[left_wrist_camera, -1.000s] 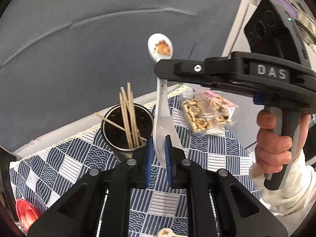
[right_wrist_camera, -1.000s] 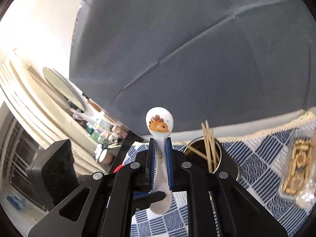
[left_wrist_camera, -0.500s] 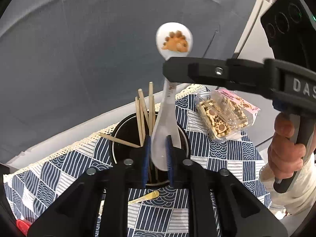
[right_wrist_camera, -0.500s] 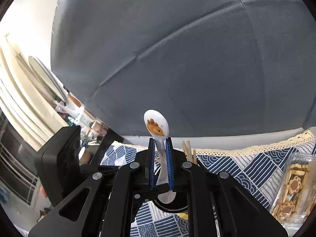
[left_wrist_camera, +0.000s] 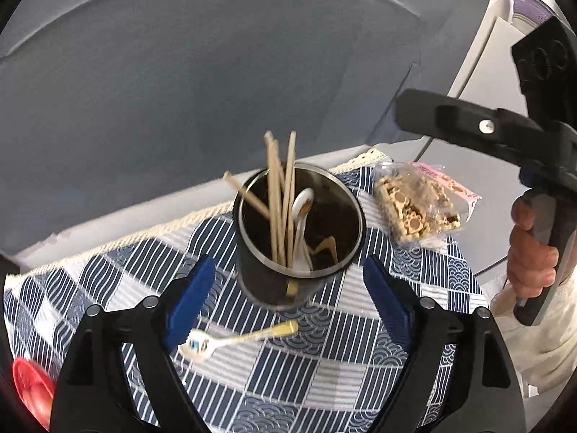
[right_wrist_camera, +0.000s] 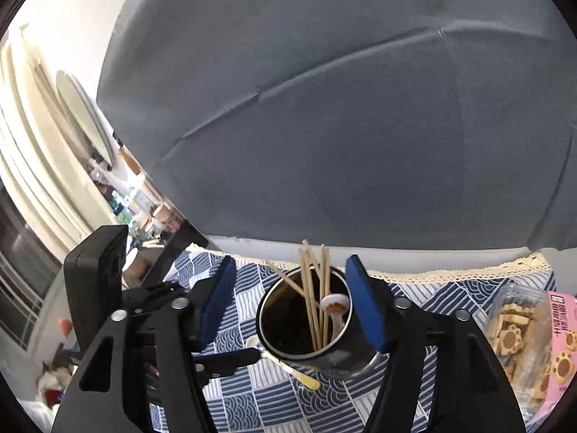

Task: Organize utensils
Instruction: 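Lower the hedgehog spoon into the black cup and open the right tool, then withdraw the right tool and move both tools toward the yellow-handled cartoon spoon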

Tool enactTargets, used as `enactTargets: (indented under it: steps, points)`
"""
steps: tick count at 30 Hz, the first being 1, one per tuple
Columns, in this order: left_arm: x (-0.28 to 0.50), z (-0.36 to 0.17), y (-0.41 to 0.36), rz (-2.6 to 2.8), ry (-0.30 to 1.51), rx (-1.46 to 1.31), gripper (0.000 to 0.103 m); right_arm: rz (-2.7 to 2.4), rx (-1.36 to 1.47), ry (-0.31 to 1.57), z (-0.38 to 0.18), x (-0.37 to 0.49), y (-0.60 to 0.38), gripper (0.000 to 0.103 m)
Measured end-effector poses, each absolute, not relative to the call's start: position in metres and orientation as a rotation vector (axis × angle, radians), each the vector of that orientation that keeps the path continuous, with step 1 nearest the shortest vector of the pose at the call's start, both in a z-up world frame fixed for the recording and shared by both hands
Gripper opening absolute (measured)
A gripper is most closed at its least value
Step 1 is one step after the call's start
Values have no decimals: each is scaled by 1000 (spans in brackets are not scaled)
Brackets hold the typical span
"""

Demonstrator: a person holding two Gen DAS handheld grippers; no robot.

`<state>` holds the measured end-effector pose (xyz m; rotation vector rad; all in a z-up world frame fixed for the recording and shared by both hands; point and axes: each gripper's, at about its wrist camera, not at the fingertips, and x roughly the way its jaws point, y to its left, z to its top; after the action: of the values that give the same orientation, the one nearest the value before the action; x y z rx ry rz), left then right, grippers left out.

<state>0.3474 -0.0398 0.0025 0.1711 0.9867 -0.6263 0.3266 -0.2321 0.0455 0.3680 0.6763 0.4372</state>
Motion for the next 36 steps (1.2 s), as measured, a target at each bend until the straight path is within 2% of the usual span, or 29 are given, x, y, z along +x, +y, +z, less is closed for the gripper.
enactTargets:
  steps: [5, 8, 36]
  points:
    - [323, 4, -25, -575, 993, 170, 88, 433, 322, 665, 49, 297, -227, 81]
    - [306, 7, -18, -548, 985, 154, 93, 436, 316, 669, 49, 281, -227, 85]
    - [187, 14, 31, -280, 972, 101, 97, 528, 140, 791, 7, 188, -174, 88]
